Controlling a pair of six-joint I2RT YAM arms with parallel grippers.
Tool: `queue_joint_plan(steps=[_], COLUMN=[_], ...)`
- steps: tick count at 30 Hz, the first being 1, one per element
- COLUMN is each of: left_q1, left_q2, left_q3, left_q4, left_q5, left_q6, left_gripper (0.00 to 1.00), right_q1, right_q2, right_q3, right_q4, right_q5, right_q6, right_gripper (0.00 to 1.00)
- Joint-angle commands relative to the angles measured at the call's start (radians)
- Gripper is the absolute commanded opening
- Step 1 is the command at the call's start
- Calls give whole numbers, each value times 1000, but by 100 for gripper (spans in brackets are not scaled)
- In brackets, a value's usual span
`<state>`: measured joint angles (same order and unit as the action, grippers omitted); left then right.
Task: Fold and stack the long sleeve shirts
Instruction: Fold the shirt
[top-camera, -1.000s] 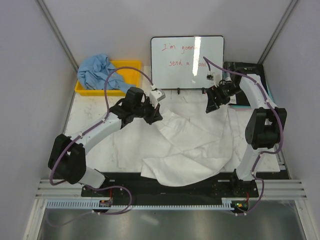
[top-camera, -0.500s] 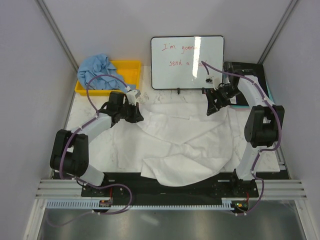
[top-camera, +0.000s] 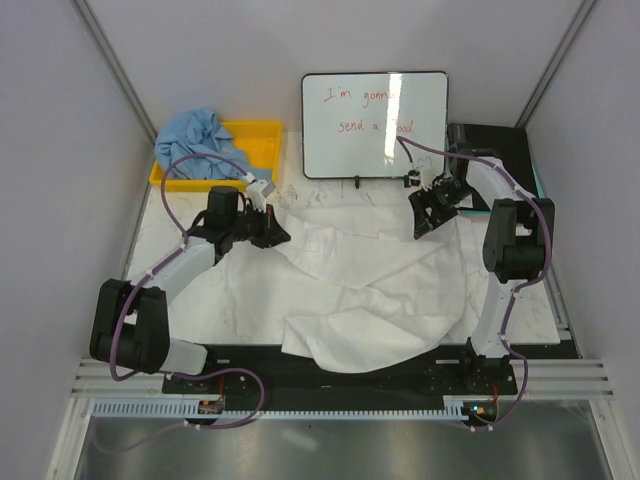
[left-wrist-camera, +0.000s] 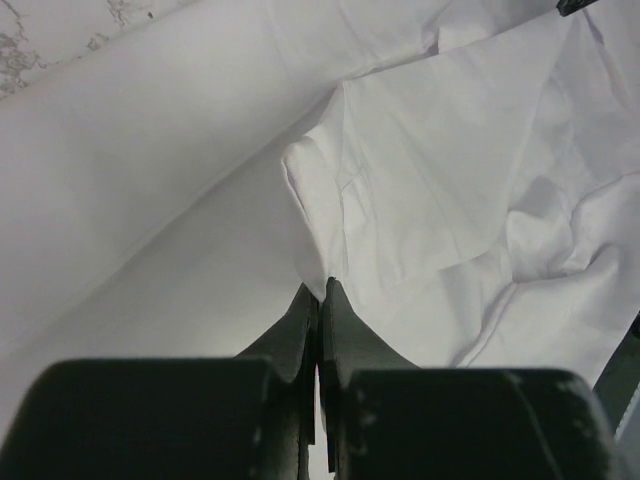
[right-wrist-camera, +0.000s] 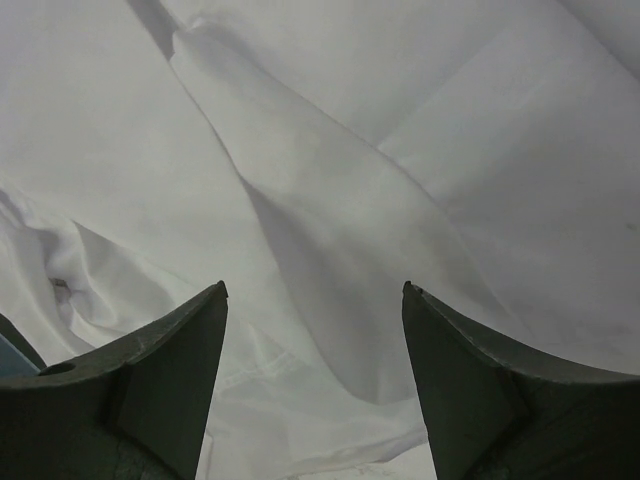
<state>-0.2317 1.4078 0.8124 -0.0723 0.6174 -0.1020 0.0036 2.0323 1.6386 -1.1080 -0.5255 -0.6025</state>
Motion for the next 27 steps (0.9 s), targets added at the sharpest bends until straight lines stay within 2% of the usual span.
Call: queue_joint_plan(steps=[1,16,22,27], left_q1=[0,37,52,52], left_q2=[-30,-23,19,45], left_q3=[44,24,18,19], left_q4=[13,29,3,-61], left_q5=[12,-208,-219,-217], left_q6=[-28,-16,-24,-28], left_gripper=[2,2,2,2], right_q1=[1,-65,-65,-63], right_q2=[66,114,88,78], right_q3=[39,92,125,147], right_q4=[24,-53,-75,-82], right_q5=[-5,-2,-39,-13], right_q6=[9,-20,-13,-13], right_gripper=[79,82,82,82])
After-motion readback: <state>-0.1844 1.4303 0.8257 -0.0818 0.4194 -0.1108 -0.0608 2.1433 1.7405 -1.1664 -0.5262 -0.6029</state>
